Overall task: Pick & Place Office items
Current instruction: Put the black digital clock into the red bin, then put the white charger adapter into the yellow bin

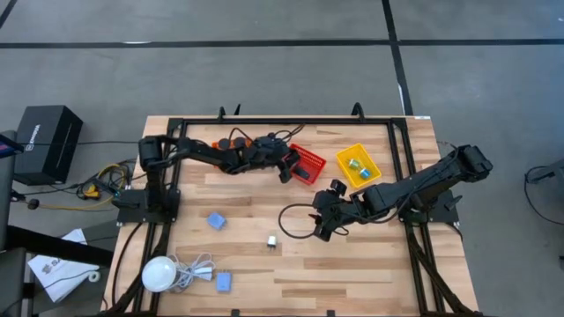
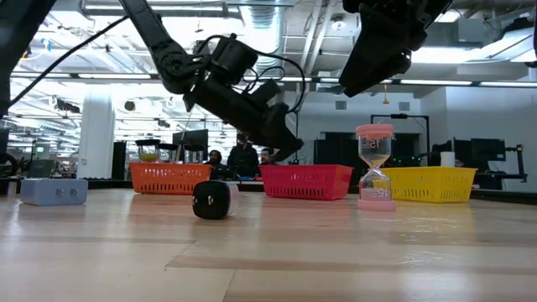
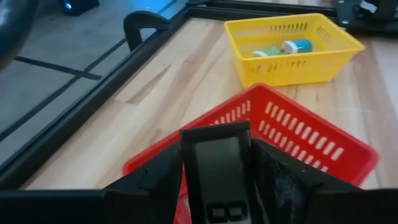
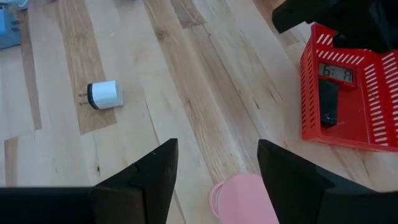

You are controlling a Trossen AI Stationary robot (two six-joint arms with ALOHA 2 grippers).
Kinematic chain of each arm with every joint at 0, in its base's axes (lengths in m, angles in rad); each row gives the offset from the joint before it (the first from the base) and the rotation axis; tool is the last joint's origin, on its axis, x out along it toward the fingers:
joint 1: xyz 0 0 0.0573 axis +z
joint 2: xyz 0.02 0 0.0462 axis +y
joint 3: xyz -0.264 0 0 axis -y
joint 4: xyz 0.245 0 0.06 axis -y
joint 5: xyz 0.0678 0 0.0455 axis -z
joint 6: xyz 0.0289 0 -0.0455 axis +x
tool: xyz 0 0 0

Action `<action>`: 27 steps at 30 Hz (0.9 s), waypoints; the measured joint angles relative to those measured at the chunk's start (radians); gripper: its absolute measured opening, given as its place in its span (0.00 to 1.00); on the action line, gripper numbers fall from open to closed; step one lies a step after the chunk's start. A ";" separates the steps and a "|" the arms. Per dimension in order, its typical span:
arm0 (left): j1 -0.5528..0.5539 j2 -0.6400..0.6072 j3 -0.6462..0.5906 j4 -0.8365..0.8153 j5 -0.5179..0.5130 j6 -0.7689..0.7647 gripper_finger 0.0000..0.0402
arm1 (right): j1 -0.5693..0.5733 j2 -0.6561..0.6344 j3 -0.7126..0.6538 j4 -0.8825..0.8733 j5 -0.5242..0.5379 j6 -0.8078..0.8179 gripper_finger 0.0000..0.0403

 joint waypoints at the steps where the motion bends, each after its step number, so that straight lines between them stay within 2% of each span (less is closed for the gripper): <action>1: 0.003 0.000 0.000 -0.001 0.000 0.000 0.45 | 0.000 0.000 0.000 0.002 0.000 0.000 0.53; 19: 0.003 -0.005 -0.032 -0.020 0.002 -0.003 0.50 | 0.002 0.000 0.000 0.003 0.000 0.035 0.53; 24: -0.026 -0.028 -0.034 -0.053 0.075 -0.037 0.53 | 0.017 0.000 0.000 0.003 0.000 0.035 0.53; 27: -0.051 -0.068 -0.034 -0.062 0.080 -0.028 0.55 | 0.029 0.000 0.000 0.005 0.000 0.035 0.53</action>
